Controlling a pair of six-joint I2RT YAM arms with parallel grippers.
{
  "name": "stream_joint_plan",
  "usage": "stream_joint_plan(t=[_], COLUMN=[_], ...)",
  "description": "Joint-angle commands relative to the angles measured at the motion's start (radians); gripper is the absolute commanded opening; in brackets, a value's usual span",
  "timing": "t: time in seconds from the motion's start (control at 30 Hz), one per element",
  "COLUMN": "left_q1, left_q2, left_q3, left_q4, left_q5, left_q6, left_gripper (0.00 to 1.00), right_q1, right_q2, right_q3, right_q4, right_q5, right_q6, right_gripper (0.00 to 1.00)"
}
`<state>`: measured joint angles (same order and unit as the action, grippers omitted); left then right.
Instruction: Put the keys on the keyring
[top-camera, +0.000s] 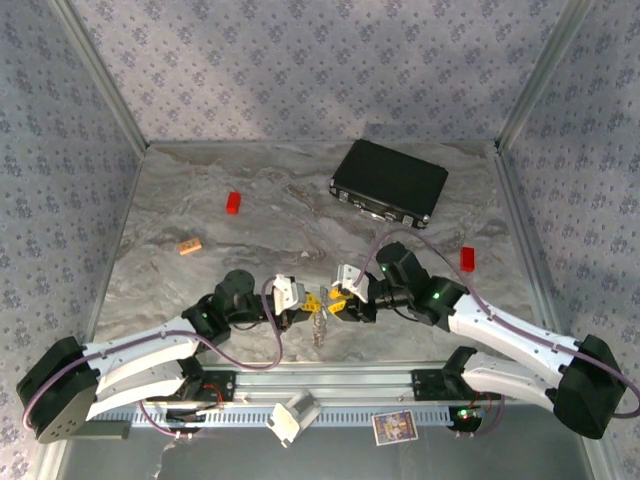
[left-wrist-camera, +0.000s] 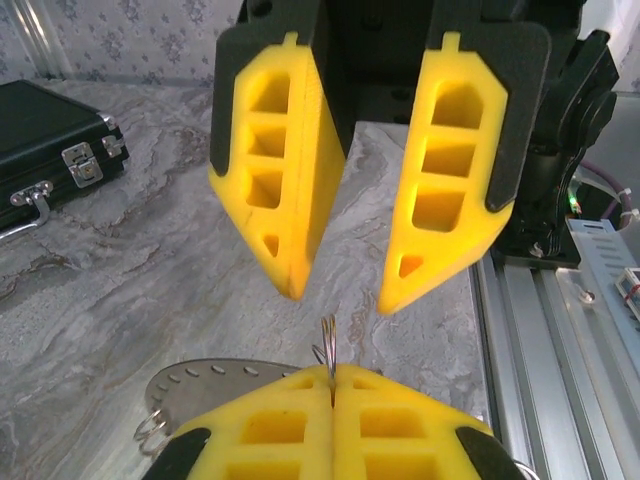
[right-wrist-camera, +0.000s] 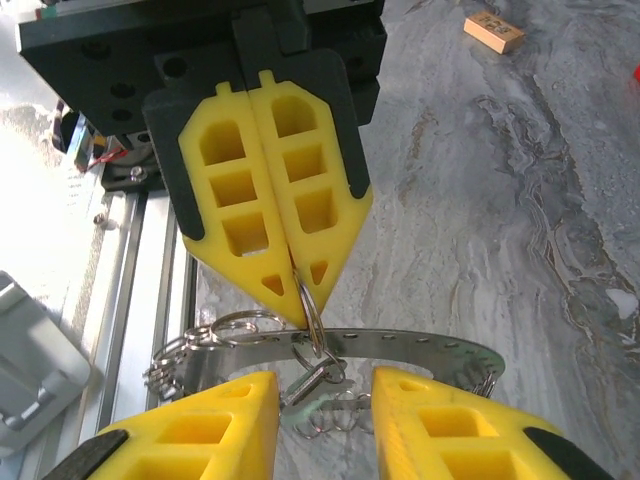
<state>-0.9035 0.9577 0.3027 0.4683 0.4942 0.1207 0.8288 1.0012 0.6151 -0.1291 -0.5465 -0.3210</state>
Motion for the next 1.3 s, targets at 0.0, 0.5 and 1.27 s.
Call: stream_joint_plan(t=[0.0,0.5,1.27], left_q1=[-0.005,-0.008,-0.008], left_q2=[0.004,0.012,-0.010], left_q3=[-0.002,-0.002,0.091], left_q4=[0.113,0.133,-0.144], left_q5=[0.024,0.036,0.006], left_q6=[-0.031,-0.036,0.076], left_gripper=[0.00,0.00,0.21], right_q1=[-0.009,-0.012,0.068], right_q2=[-0.021,0.034,0.146], right_q3=[-0.020,0.005,0.236], right_q4=[0.104,0.123,-0.298], right_q5=[-0.022,-0.095,0.090], right_q6=[0.069,0.070,-0.171], right_gripper=[0.31,0.09,0.00])
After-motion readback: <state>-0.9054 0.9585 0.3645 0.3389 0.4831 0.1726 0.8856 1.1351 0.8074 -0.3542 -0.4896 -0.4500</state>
